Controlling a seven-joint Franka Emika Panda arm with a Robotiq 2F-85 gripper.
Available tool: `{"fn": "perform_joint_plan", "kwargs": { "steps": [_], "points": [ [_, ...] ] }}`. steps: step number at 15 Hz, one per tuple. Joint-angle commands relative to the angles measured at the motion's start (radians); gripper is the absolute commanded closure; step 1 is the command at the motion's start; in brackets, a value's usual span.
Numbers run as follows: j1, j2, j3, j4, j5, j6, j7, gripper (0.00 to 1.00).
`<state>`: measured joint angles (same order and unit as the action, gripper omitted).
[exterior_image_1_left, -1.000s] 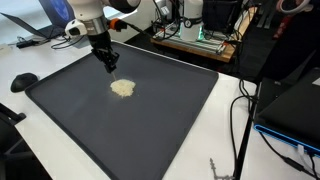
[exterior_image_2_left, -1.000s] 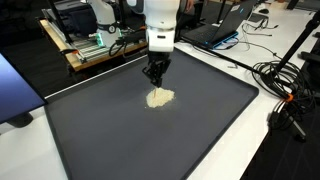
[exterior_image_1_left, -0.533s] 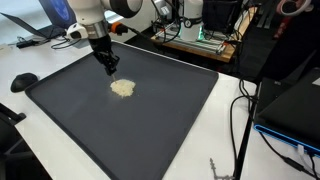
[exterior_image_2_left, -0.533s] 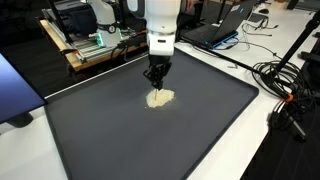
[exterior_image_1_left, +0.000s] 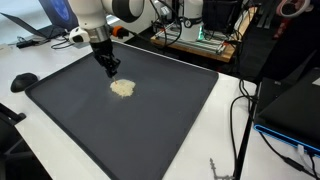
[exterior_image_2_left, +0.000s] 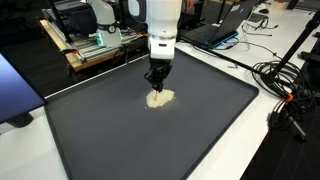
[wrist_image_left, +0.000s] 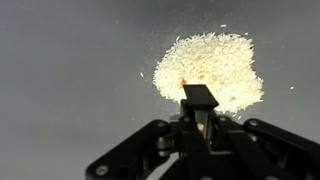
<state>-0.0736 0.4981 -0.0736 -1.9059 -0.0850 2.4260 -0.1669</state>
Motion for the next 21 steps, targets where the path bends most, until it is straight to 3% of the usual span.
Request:
{"fn": "perform_joint_plan", "kwargs": {
  "steps": [1, 21],
  "points": [
    [0.007, 0.023, -0.006, 0.012, -0.032, 0.021, 0.028, 0.97],
    [-0.002, -0.042, -0.025, -0.013, -0.062, -0.012, 0.013, 0.97]
  ]
}}
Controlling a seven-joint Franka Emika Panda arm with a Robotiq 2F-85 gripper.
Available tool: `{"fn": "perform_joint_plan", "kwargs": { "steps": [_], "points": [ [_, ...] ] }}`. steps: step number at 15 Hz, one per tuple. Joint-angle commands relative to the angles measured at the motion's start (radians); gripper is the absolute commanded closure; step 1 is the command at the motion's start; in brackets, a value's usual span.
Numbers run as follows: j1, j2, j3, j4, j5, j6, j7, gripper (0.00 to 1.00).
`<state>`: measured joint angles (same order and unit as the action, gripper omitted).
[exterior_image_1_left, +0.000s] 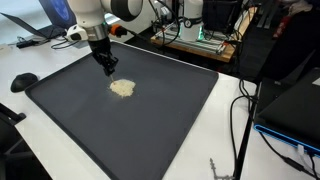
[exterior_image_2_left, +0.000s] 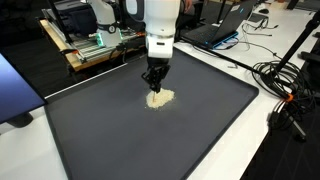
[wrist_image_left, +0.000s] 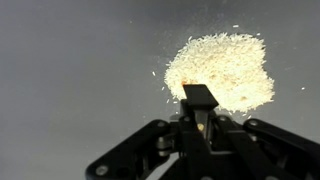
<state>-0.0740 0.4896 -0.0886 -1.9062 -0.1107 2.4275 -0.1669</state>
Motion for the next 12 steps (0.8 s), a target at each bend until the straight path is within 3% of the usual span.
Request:
{"fn": "perform_joint_plan", "kwargs": {
  "steps": [1, 7, 12],
  "points": [
    [-0.004, -0.04, -0.011, -0.015, -0.035, -0.016, 0.009, 0.97],
    [-0.001, -0.102, -0.013, -0.025, -0.041, -0.047, 0.004, 0.97],
    [0.036, -0.159, -0.015, -0.004, -0.139, -0.132, 0.016, 0.97]
  ]
}}
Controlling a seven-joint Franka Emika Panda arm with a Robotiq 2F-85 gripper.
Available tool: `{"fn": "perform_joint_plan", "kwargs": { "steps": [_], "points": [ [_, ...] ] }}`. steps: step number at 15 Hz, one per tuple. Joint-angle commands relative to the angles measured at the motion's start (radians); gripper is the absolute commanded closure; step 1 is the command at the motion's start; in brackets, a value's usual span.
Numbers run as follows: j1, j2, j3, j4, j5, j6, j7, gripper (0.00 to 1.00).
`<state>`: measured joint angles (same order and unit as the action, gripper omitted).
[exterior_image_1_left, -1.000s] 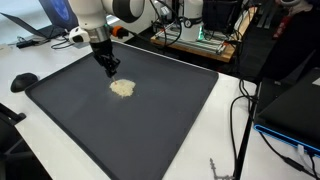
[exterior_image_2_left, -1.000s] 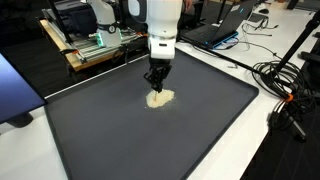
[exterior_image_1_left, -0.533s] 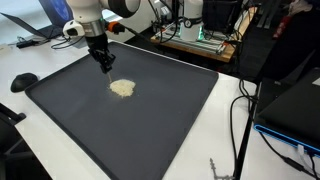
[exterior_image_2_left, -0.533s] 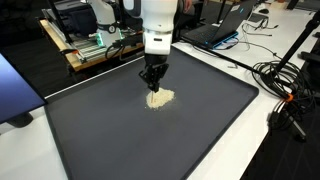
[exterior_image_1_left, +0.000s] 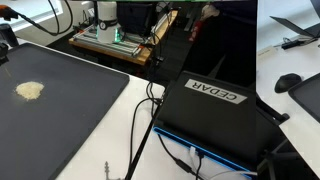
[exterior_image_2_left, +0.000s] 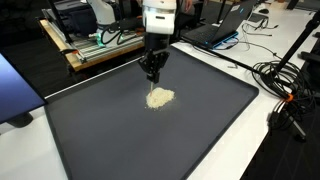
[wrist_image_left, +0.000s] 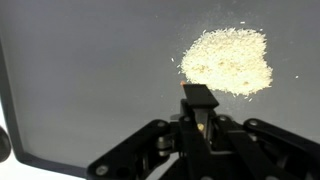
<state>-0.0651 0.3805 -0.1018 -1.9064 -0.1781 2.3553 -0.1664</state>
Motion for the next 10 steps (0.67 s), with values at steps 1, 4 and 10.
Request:
{"fn": "perform_joint_plan", "kwargs": {
  "steps": [1, 4, 10],
  "points": [
    [0.036, -0.06, 0.0, 0.0, -0.096, -0.077, 0.016, 0.97],
    [0.077, -0.079, 0.016, 0.016, -0.18, -0.139, 0.024, 0.97],
    [0.16, -0.053, 0.068, 0.059, -0.333, -0.206, 0.01, 0.97]
  ]
}}
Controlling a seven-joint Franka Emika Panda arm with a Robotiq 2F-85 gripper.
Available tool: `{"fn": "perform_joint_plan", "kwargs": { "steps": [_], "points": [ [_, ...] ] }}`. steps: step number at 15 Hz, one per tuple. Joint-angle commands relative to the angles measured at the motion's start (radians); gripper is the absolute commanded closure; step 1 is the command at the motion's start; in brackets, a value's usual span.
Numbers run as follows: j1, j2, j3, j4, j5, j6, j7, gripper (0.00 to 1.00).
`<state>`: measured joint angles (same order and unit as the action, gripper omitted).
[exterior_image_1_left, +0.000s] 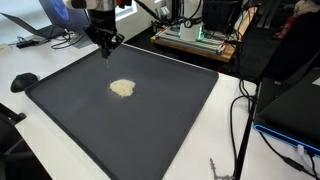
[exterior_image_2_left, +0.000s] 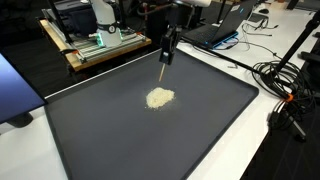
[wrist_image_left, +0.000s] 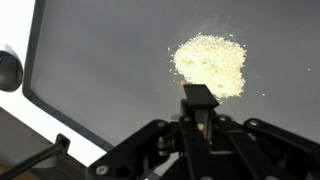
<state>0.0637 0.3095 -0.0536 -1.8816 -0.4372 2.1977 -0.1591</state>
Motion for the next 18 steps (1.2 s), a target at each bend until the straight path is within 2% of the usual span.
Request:
{"fn": "perform_joint_plan", "kwargs": {
  "steps": [1, 9, 17, 18],
  "points": [
    [0.045, 0.027, 0.027, 0.042, -0.099, -0.063, 0.005, 0.97],
    [0.147, 0.15, 0.065, 0.14, -0.249, -0.169, 0.076, 0.97],
    [0.248, 0.315, 0.091, 0.316, -0.282, -0.384, 0.15, 0.97],
    [0.258, 0.327, 0.088, 0.33, -0.305, -0.38, 0.163, 0.97]
  ]
}}
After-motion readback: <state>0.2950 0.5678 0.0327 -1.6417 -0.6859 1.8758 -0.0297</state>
